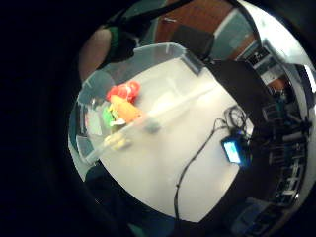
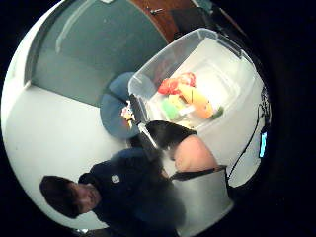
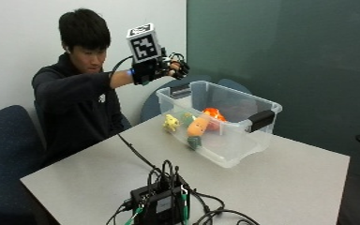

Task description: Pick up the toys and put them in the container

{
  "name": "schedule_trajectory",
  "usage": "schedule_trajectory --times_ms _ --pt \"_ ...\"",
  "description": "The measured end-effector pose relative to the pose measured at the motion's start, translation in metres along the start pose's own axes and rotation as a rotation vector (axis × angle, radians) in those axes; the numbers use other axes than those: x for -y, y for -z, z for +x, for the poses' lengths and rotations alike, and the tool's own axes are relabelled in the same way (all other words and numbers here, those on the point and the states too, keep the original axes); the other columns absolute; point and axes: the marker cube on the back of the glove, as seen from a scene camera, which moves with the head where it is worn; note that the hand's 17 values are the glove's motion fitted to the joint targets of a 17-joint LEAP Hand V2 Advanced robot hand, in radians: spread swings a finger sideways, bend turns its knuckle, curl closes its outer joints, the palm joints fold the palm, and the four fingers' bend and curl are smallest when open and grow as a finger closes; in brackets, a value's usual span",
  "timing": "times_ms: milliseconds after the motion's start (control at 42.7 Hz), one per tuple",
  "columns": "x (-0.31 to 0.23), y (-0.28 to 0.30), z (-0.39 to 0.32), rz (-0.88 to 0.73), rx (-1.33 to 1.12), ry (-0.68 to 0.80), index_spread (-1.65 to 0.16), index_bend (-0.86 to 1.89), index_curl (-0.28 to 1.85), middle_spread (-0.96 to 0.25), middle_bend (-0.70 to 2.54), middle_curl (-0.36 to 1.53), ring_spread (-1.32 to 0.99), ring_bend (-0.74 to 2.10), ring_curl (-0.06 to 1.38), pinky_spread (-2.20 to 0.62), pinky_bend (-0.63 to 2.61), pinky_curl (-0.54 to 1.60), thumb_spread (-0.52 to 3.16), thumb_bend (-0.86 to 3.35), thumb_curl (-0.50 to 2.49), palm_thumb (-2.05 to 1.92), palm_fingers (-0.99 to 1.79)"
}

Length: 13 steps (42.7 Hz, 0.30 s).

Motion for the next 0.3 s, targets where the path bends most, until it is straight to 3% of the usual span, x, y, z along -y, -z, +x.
schedule_trajectory --times_ms 304 --pt "-0.08 0.022 0.08 0.233 0.036 -0.103 -0.18 0.38 0.35 -0.12 0.45 0.54 -0.28 0.76 0.35 -0.08 0.76 0.32 1.29 -0.01 0.36 0.04 0.23"
